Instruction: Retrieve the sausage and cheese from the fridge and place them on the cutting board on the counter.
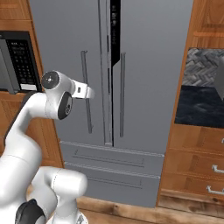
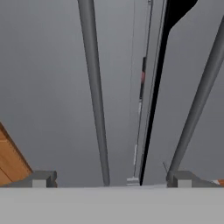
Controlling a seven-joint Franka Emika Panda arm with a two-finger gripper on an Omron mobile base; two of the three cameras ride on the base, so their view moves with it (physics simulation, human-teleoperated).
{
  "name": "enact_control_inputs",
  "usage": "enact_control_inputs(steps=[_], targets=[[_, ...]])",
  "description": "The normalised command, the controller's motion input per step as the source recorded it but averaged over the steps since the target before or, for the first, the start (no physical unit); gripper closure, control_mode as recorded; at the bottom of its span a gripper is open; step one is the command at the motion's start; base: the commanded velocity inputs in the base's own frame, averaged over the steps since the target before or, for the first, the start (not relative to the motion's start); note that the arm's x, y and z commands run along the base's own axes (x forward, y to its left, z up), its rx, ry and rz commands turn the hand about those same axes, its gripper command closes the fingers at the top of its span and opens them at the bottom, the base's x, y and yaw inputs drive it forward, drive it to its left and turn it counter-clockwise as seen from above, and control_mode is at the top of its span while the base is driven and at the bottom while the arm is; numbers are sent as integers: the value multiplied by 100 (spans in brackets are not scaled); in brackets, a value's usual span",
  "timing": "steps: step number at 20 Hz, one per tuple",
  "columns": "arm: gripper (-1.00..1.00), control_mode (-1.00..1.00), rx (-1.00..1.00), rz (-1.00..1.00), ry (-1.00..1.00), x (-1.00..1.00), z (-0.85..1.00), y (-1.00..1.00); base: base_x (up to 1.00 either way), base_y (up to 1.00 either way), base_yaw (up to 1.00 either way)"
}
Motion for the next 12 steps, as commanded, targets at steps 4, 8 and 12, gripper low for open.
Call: enact_control_inputs(steps=[4, 8, 12], targets=[[-100, -100, 4, 0, 0, 0, 24, -9, 0, 0, 0], [-100, -100, 3, 0, 0, 0, 27, 0, 0, 0, 0], [-100, -100, 1, 0, 0, 0, 29, 0, 0, 0, 0]])
